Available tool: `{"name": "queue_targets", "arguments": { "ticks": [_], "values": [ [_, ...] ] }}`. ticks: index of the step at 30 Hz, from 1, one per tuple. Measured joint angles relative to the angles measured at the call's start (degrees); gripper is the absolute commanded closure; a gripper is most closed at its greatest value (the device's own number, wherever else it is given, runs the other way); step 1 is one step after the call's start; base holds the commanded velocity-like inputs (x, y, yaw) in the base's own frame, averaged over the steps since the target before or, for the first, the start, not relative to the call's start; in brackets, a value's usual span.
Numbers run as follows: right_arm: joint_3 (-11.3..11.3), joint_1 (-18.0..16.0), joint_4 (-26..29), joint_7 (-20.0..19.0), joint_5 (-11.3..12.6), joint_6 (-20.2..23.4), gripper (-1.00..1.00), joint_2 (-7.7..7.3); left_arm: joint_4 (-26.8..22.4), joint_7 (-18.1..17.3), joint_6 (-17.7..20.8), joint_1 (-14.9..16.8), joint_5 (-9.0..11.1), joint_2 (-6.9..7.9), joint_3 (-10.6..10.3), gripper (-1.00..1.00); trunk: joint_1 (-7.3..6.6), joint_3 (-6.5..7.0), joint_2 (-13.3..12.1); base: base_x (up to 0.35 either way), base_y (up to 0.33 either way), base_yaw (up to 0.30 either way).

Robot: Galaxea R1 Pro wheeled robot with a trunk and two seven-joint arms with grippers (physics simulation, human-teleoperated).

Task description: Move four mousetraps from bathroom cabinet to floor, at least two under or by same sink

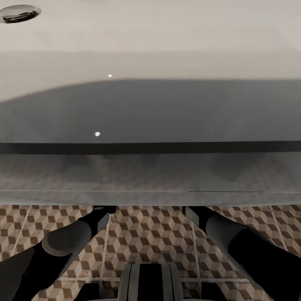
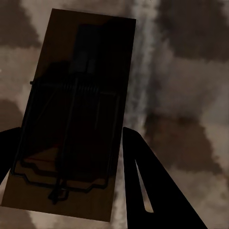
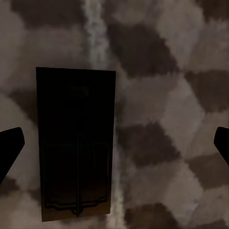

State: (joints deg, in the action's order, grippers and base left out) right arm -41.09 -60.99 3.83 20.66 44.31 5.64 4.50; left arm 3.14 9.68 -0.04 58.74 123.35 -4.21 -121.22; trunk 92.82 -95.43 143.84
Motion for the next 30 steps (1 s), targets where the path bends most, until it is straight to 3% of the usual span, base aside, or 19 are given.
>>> {"name": "queue_targets", "arguments": {
  "ticks": [25, 26, 27, 30],
  "values": [
    [0.00, 0.00, 0.00, 0.00, -0.06, -0.09, -1.00, 0.21, 0.10, 0.09, 0.17, 0.00, 0.09, 0.19, 0.15, 1.00, 0.00, 0.00, 0.00, 0.000, 0.000, 0.000],
    [0.00, 0.00, 0.00, 0.00, -0.06, -0.09, -1.00, 0.22, 0.10, 0.09, 0.16, 0.00, 0.07, 0.20, 0.16, -1.00, 0.00, 0.00, 0.00, 0.000, 0.000, 0.000],
    [0.01, 0.00, 0.00, 0.00, -0.05, -0.10, -1.00, 0.24, -0.08, 0.38, 3.21, -0.04, 0.20, 0.25, 1.07, -1.00, 0.02, -0.01, -0.01, 0.000, 0.000, 0.000],
    [0.00, 0.00, 0.00, 0.00, -0.05, -0.10, -1.00, 0.26, -0.07, 0.39, 3.34, -0.03, 0.16, 0.28, 1.11, -1.00, 0.02, -0.01, -0.01, 0.000, 0.000, 0.000]
  ]
}}
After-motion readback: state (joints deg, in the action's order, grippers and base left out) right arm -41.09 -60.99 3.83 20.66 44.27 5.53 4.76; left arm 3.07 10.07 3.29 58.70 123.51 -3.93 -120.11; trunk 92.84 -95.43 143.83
